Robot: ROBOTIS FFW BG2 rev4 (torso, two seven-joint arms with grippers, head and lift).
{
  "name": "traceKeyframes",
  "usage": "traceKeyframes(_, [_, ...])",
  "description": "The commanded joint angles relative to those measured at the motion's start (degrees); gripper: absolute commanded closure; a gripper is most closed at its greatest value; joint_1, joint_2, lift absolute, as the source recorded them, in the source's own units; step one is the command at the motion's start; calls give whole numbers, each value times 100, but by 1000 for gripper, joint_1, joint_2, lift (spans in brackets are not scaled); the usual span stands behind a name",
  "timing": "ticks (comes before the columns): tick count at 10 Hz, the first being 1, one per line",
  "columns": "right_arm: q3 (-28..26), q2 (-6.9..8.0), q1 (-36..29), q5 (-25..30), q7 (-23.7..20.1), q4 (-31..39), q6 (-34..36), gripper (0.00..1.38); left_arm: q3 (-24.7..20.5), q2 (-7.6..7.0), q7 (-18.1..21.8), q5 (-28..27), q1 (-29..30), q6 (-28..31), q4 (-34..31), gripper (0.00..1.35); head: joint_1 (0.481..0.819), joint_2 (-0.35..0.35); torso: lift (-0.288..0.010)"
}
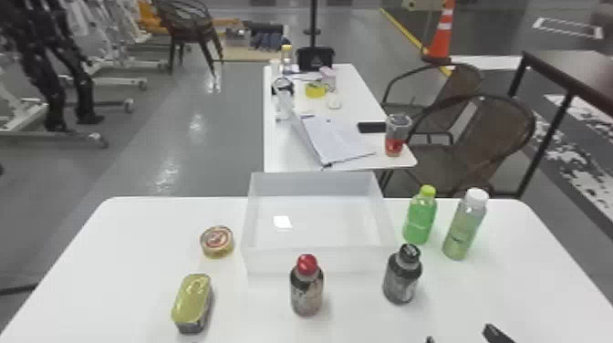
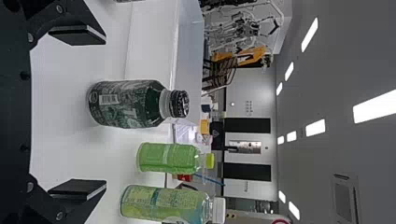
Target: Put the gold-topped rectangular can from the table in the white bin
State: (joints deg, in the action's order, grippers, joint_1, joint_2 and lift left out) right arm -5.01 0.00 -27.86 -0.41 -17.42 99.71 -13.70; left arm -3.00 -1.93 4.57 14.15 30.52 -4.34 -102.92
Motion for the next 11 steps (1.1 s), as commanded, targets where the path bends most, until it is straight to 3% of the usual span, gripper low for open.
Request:
traceKeyframes(1, [0,5,0,-21,2,5,17,199,-7,0,0,-44,7,-5,-9,139,549,0,-100])
traceKeyframes(9, [0,5,-9,-12,2,22,34,199,-78,44,17,-79,-11,92,-26,157,549,0,-100])
traceKeyframes(11, [0,5,-9,-21,2,22,61,197,-113,-35,298,-281,-318,338,123,157,549,0,-100])
